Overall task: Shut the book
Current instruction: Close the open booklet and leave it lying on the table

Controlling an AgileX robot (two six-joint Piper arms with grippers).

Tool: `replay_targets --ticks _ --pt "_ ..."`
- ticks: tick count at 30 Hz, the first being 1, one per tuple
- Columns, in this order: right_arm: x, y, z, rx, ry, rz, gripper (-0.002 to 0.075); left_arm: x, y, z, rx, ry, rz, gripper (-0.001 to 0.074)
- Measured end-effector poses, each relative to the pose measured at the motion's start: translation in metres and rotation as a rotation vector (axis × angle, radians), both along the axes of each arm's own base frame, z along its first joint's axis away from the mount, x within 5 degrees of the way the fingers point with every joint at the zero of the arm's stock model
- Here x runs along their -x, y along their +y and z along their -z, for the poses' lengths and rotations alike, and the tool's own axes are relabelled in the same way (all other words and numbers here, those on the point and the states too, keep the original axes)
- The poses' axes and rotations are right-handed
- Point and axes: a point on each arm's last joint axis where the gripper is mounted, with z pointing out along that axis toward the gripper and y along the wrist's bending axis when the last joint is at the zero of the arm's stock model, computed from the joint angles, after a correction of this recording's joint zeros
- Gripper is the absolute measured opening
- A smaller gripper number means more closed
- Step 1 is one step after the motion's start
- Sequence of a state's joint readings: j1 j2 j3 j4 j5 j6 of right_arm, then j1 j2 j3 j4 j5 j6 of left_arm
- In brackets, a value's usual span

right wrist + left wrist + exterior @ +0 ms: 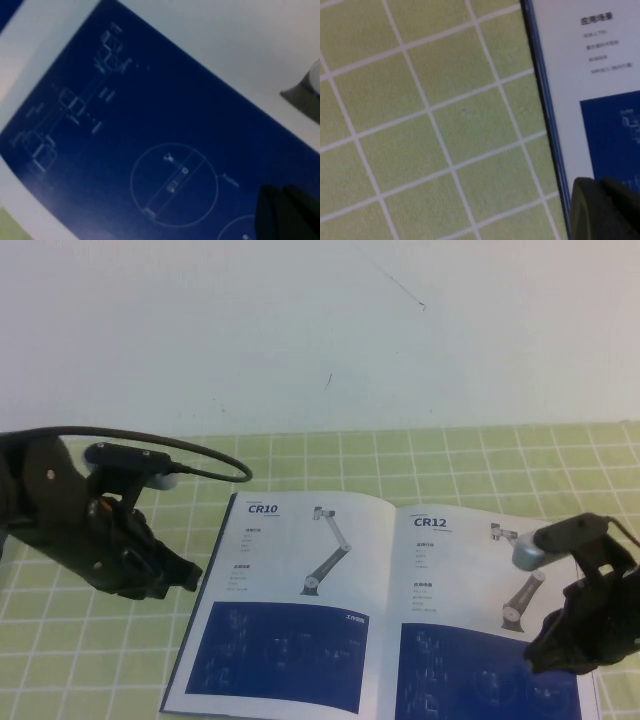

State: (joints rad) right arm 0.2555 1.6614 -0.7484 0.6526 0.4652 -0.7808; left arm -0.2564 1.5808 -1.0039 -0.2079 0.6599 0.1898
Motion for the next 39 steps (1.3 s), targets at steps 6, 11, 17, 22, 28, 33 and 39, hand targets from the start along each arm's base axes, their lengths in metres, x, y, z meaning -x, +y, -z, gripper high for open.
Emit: replay_targets --ticks 6,11,17,22,28,33,39 --pt "-0.005 0.001 0.027 0.019 0.091 0.009 -0.0003 -0.022 -0.003 0.032 -0.046 0.068 -0.019 -0.0004" --pt "-0.007 0.003 0.029 0.011 0.101 0.015 -0.0003 -0.037 -0.008 0.059 -0.048 0.111 -0.043 -0.0004" --pt "-0.007 0.003 0.029 0.009 0.098 0.009 -0.0003 -0.052 -0.020 0.073 -0.089 0.140 -0.020 -0.0003" --pt "-0.007 0.003 0.029 0.010 0.097 0.003 -0.0003 -0.049 -0.039 0.074 -0.114 0.151 0.030 -0.0003" --pt "-0.007 0.003 0.030 0.011 0.095 -0.006 -0.0003 -0.033 -0.084 0.071 -0.072 0.145 0.118 -0.0003" --pt "-0.009 0.004 0.030 -0.002 0.081 -0.006 -0.0003 -0.016 -0.129 0.054 0.070 0.180 0.179 -0.0001" --pt "-0.009 0.005 0.029 -0.009 0.066 -0.008 -0.0003 -0.013 -0.160 0.011 0.258 0.103 0.310 -0.0002"
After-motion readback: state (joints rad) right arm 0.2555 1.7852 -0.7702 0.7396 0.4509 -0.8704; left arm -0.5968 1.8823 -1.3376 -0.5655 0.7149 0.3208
